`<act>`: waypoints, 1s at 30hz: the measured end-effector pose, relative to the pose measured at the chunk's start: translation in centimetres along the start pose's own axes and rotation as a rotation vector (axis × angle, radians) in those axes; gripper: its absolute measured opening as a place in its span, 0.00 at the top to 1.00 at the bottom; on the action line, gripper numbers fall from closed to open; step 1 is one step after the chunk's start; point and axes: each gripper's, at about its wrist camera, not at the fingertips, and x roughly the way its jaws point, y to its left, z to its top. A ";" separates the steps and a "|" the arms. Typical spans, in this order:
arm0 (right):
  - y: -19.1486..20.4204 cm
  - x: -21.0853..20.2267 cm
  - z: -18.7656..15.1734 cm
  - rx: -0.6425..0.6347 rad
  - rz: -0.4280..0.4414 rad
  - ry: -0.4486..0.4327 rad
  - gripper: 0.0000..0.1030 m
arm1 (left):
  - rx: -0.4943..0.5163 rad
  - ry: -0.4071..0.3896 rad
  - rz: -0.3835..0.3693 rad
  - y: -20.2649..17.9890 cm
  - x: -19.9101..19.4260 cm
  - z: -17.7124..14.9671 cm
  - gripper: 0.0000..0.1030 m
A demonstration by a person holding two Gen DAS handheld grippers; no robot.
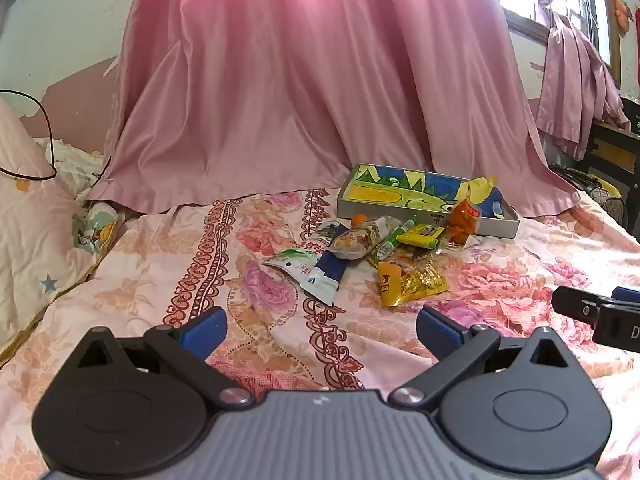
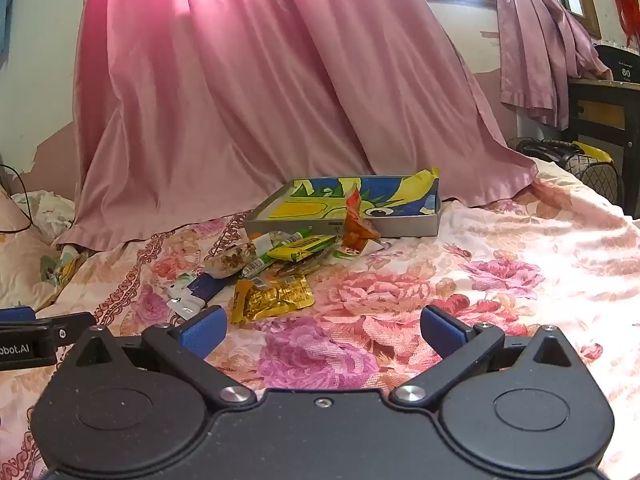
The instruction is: Organize snacks
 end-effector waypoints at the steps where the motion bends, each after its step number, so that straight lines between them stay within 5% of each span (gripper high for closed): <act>1: 0.0 0.0 0.0 -0.004 -0.002 0.003 0.01 | 0.000 0.000 0.001 0.0 0.0 0.0 0.00; 30: -0.2 0.2 -0.1 0.005 -0.007 -0.001 0.01 | -0.004 0.003 -0.002 0.0 0.0 0.0 0.00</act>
